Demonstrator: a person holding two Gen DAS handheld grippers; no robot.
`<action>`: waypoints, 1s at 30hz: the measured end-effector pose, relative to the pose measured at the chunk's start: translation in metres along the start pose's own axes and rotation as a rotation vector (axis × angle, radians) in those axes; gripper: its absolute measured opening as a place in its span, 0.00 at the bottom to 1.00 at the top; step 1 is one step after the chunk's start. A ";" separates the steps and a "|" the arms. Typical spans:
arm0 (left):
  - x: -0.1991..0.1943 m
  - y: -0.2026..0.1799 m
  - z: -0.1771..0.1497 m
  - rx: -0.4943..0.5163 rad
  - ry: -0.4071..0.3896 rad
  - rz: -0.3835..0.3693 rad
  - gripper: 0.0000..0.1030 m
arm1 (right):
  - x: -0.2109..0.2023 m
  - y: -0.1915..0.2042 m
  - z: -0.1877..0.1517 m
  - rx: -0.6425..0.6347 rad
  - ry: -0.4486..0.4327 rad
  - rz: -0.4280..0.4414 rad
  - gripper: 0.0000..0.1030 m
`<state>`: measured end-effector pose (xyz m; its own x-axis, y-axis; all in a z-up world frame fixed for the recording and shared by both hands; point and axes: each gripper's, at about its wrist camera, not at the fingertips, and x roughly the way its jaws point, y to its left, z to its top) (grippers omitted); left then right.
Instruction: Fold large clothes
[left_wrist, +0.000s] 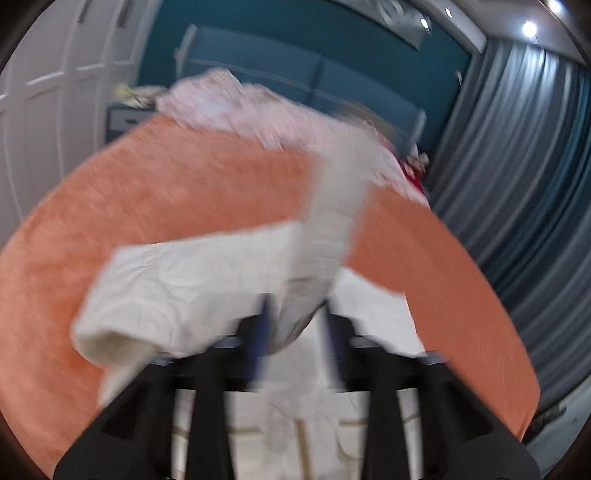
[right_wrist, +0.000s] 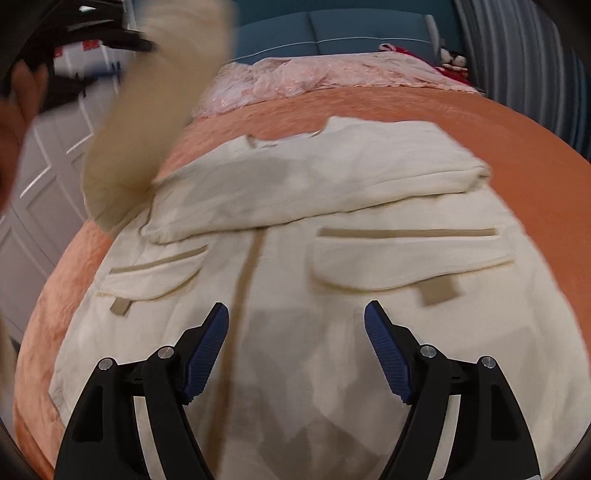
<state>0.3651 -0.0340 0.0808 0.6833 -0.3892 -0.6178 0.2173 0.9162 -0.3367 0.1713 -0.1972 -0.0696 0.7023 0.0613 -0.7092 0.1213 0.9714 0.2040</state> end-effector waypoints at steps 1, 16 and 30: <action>0.009 -0.004 -0.011 -0.016 0.013 -0.001 0.72 | -0.005 -0.008 0.003 0.010 -0.010 -0.008 0.72; 0.039 0.179 -0.066 -0.543 0.126 0.104 0.76 | 0.042 -0.076 0.120 0.234 -0.056 0.016 0.72; 0.048 0.219 -0.070 -0.592 0.140 0.172 0.23 | 0.084 -0.065 0.156 0.269 -0.014 0.152 0.14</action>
<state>0.3965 0.1415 -0.0727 0.5680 -0.2860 -0.7717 -0.3376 0.7742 -0.5354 0.3315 -0.2911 -0.0375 0.7358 0.1962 -0.6481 0.1942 0.8557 0.4796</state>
